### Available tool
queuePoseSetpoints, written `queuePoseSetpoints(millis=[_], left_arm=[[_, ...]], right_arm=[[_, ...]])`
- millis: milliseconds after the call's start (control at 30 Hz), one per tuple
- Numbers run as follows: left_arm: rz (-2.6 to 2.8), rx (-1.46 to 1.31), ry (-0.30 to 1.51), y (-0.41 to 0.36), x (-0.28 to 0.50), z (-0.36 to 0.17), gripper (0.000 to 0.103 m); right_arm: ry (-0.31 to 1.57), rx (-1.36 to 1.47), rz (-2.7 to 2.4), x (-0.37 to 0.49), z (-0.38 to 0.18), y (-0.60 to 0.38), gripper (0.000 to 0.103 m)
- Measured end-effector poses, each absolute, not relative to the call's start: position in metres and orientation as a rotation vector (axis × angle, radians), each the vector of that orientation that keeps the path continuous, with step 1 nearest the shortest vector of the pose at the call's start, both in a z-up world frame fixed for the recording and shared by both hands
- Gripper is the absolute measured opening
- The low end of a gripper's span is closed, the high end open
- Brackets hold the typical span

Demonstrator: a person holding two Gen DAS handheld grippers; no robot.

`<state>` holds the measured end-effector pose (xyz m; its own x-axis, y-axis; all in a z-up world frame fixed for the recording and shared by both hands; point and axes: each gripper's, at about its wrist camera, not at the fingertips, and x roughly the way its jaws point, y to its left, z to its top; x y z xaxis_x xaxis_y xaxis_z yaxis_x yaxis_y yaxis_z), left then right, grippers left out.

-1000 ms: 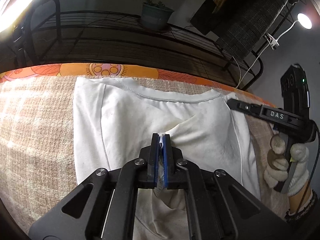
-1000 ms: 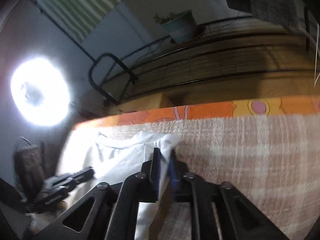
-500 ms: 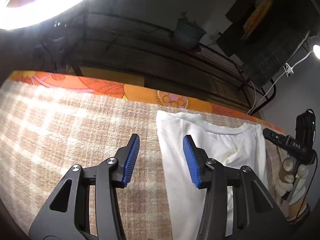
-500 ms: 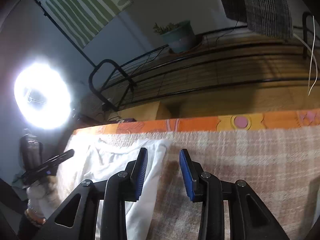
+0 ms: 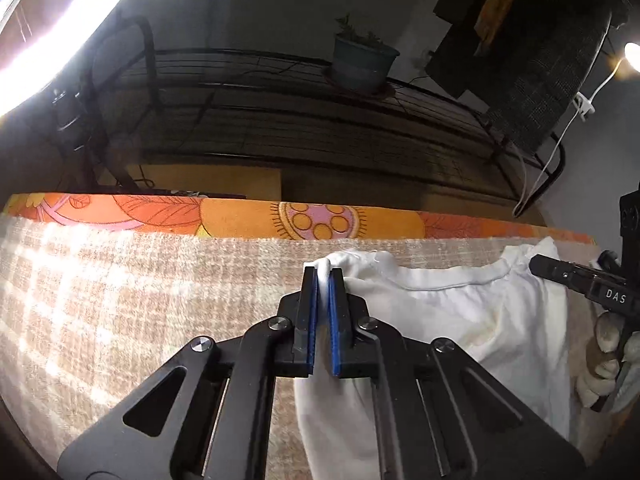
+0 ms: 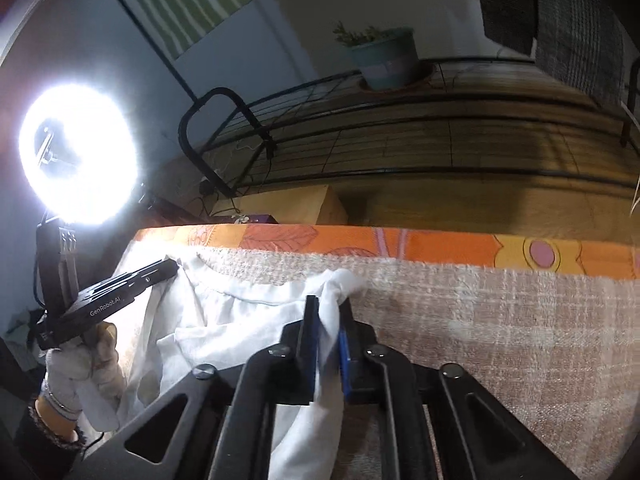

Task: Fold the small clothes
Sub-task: 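Move both tools to the collar end and grasp the collar edge, then fold the collar end over onto the hem with both tools, then release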

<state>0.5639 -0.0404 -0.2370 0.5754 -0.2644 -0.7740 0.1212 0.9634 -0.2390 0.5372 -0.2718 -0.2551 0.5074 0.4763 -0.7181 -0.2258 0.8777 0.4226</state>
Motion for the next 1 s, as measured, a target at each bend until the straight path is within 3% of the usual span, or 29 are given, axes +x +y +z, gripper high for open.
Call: queuePoseSetpoints(millis=[567,1000], left_arm=[[-0.315,-0.188,0.831,-0.016,0.451,-0.158,0.002],[-0.326,-0.164,0.829,-0.01,0.335,-0.137,0.002]], right_arm=[[0.817,0.203,0.512,0.431,-0.17,-0.265,0.001],[0.842,0.09,0.496,0.322,-0.152,-0.248,0.001]])
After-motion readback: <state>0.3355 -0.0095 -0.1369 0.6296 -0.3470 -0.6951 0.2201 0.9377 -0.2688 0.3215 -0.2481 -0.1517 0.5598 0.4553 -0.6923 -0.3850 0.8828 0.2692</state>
